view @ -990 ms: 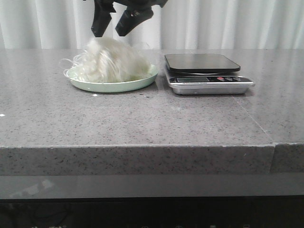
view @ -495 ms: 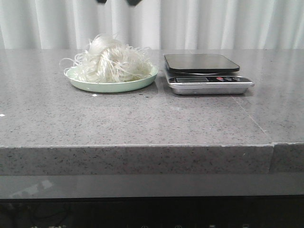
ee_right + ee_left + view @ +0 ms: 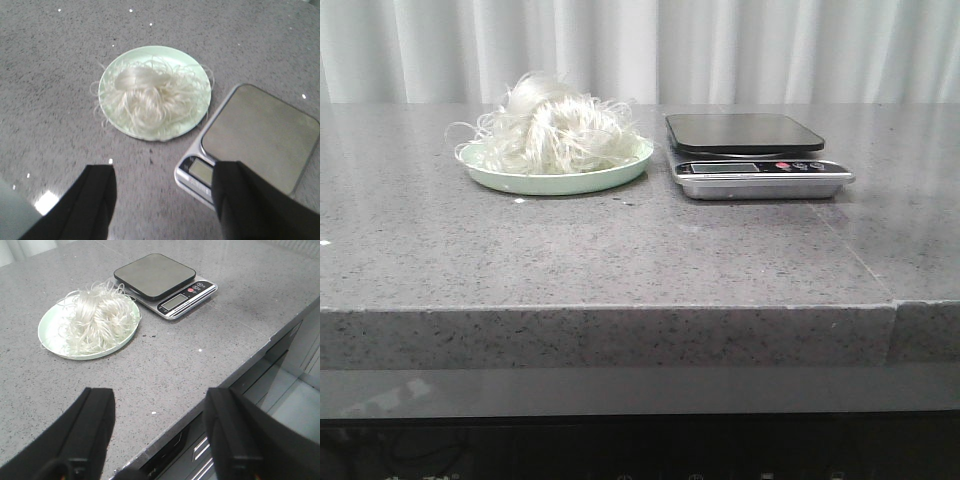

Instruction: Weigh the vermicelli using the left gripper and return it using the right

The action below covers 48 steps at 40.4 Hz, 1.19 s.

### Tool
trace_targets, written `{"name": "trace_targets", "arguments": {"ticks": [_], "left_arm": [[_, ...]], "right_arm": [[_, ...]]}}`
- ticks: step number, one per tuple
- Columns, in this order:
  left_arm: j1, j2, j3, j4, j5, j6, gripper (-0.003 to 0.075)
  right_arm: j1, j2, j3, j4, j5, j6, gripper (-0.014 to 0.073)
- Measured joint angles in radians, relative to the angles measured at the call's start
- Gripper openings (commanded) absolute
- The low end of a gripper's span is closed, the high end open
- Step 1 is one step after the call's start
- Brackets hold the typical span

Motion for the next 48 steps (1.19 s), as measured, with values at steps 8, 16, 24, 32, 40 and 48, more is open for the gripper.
{"name": "trace_targets", "arguments": {"ticks": [8,16,24,32,40,48], "left_arm": [[-0.034,0.000,0.000,-0.002,0.000,0.000,0.0473],[-0.035,0.000,0.000,-0.002,0.000,0.000,0.0473],[-0.035,0.000,0.000,-0.002,0.000,0.000,0.0473],[-0.035,0.000,0.000,-0.002,0.000,0.000,0.0473],[-0.035,0.000,0.000,-0.002,0.000,0.000,0.0473],[-0.035,0.000,0.000,-0.002,0.000,0.000,0.0351]], "right_arm": [[0.000,-0.236,0.243,-0.002,-0.042,0.002,0.0530],[0.000,-0.471,0.438,-0.004,-0.046,0.003,0.0530],[0.000,-0.698,0.587,-0.006,-0.040,0.003,0.0530],[0.000,-0.859,0.667,-0.006,0.016,0.003,0.0530],[0.000,-0.934,0.682,-0.006,0.059,0.005,0.0530],[0.000,-0.939,0.682,-0.006,0.066,0.005,0.0475]]}}
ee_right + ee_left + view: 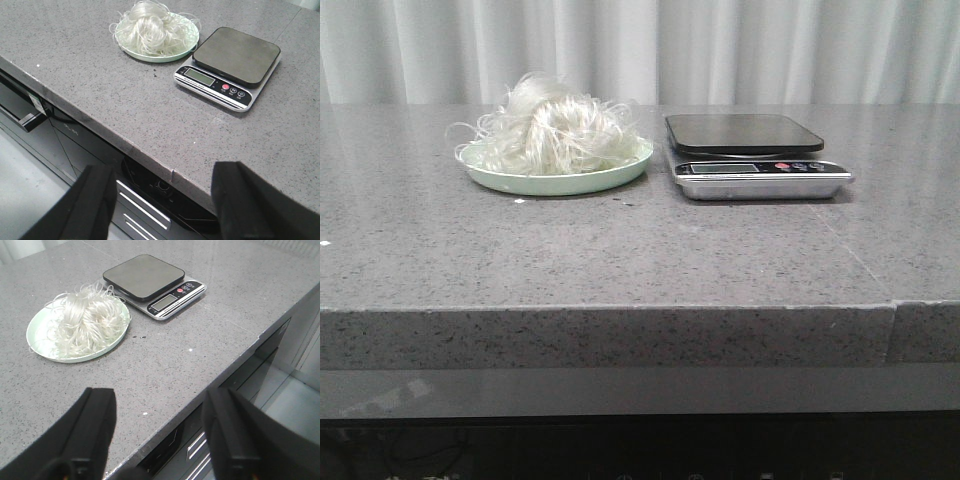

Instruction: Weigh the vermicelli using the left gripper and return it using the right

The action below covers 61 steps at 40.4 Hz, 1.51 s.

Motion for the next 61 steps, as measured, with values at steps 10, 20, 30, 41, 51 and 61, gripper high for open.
{"name": "trace_targets", "arguments": {"ticks": [10,20,30,41,51,61], "left_arm": [[0.000,0.000,0.000,0.000,0.000,0.000,0.0160],[0.000,0.000,0.000,0.000,0.000,0.000,0.0155],[0.000,0.000,0.000,0.000,0.000,0.000,0.0155],[0.000,0.000,0.000,0.000,0.000,0.000,0.0155],[0.046,-0.019,0.031,0.000,-0.004,0.000,0.0155],[0.278,-0.153,0.210,0.000,-0.174,0.000,0.0155]], "right_arm": [[0.000,0.000,0.000,-0.001,0.000,0.000,0.0171],[0.000,0.000,0.000,-0.001,0.000,0.000,0.0139],[0.000,0.000,0.000,-0.001,0.002,0.000,0.0139],[0.000,0.000,0.000,-0.001,0.002,0.000,0.0139],[0.000,0.000,0.000,-0.001,0.004,0.000,0.0139],[0.000,0.000,0.000,-0.001,0.004,0.000,0.0139]]}}
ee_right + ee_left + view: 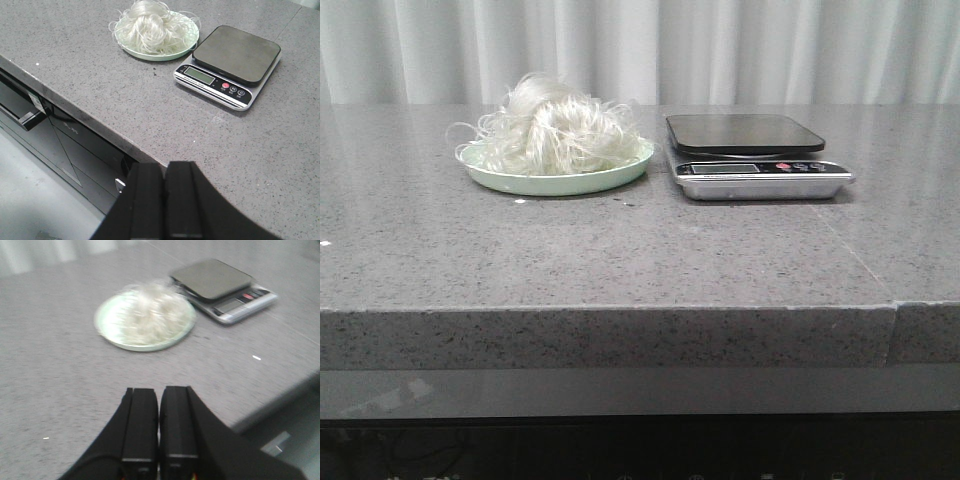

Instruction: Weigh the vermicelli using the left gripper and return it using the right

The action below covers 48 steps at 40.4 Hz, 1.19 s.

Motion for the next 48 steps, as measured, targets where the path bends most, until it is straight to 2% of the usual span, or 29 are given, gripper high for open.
{"name": "trace_targets", "arguments": {"ticks": [13,23,32,48], "left_arm": [[0.258,-0.271,0.365,0.000,-0.259,0.000,0.0155],[0.342,-0.416,0.576,0.000,-0.389,0.000,0.0155],[0.351,-0.416,0.594,-0.002,-0.481,0.000,0.0155],[0.351,-0.416,0.594,-0.002,-0.485,0.000,0.0155]], "right_arm": [[0.000,0.000,0.000,0.000,0.000,0.000,0.0139],[0.000,0.000,0.000,0.000,0.000,0.000,0.0139],[0.000,0.000,0.000,-0.001,0.002,0.000,0.0139],[0.000,0.000,0.000,-0.001,0.004,0.000,0.0139]]}}
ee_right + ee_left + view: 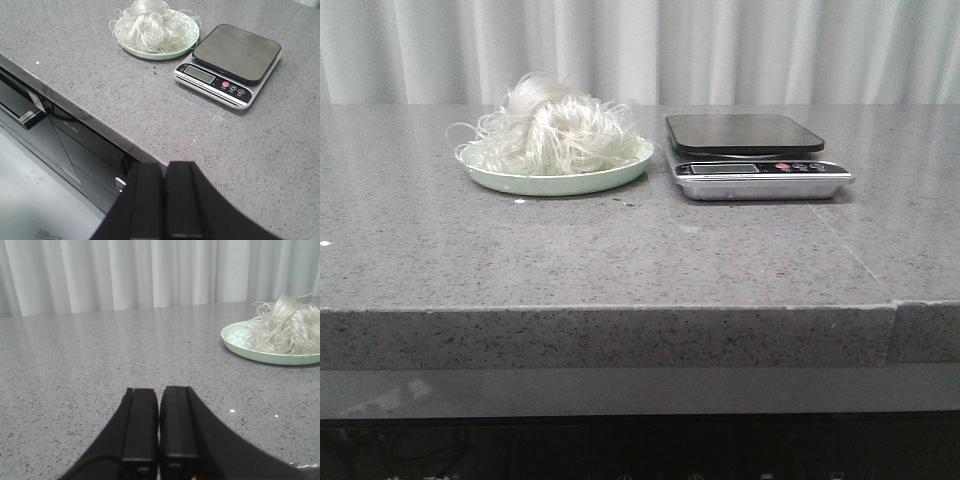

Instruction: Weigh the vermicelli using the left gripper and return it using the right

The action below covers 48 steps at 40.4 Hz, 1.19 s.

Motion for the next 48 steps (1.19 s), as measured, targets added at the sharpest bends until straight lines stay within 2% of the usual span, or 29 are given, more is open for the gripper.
{"name": "trace_targets", "arguments": {"ticks": [27,31,36,48], "left_arm": [[0.000,0.000,0.000,0.000,0.000,0.000,0.0155],[0.000,0.000,0.000,0.000,0.000,0.000,0.0155],[0.000,0.000,0.000,0.000,0.000,0.000,0.0155],[0.000,0.000,0.000,0.000,0.000,0.000,0.0155]], "right_arm": [[-0.002,-0.005,0.008,0.000,0.000,0.000,0.0139],[-0.038,-0.030,0.040,0.000,-0.022,0.000,0.0139],[-0.125,-0.090,0.141,0.000,-0.125,0.000,0.0139],[-0.362,-0.278,0.478,0.000,-0.548,0.000,0.0139]]}}
